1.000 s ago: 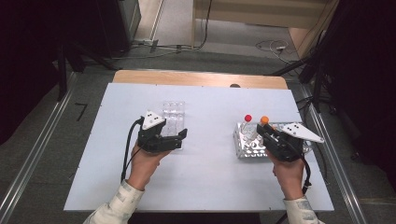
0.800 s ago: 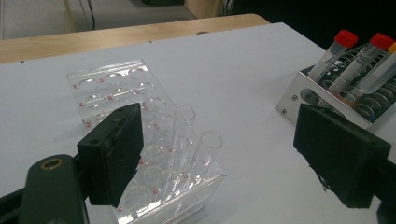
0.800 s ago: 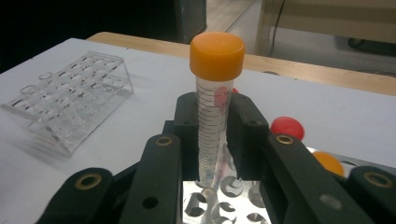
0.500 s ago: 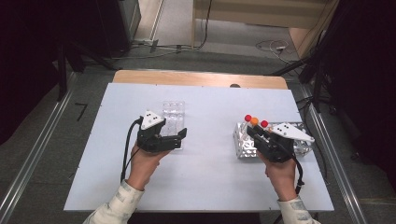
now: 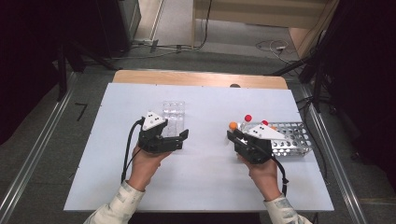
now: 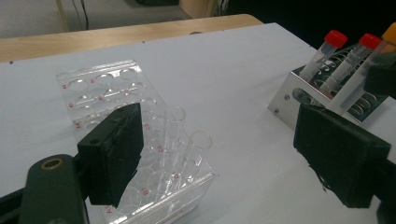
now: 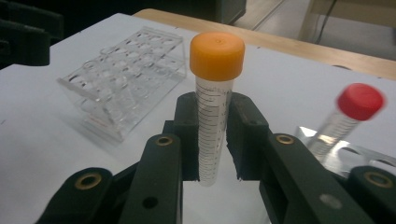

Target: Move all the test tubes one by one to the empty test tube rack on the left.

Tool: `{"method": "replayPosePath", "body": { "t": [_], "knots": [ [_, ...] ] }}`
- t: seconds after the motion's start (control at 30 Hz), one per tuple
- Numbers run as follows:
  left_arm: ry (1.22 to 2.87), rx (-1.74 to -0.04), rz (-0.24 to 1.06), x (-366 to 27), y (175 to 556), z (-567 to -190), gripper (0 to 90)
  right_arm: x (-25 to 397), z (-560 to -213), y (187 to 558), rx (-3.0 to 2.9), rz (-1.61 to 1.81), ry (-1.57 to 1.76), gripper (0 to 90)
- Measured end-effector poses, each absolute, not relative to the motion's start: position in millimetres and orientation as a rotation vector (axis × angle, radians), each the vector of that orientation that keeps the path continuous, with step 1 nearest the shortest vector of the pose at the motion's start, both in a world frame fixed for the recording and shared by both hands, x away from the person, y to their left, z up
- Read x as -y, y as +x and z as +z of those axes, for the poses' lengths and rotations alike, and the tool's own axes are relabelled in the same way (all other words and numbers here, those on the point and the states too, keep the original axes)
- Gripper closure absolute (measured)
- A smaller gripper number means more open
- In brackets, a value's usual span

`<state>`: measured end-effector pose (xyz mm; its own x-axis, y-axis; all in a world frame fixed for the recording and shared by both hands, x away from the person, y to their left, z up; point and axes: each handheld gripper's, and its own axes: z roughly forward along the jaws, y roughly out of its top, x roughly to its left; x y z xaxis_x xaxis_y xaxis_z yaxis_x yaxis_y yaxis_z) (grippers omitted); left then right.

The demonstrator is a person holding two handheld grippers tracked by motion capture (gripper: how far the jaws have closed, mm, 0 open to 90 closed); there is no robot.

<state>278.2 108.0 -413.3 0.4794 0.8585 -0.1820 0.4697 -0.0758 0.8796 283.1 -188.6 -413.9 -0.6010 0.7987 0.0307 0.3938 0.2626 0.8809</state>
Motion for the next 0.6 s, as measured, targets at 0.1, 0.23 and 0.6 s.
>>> {"method": "replayPosePath", "body": {
  "t": [0.1,0.23,0.6],
  "knots": [
    [1.723,-1.131,0.476,-106,278,-413,16.5,176,-420,283,-2.148,1.285,1.060,72.3],
    [1.722,-1.126,0.472,-105,276,-413,17.0,162,-425,284,-2.180,1.278,1.039,72.3],
    [1.733,-1.104,0.453,-101,274,-413,20.1,136,-435,286,-2.239,1.280,1.010,72.4]
  ]
}}
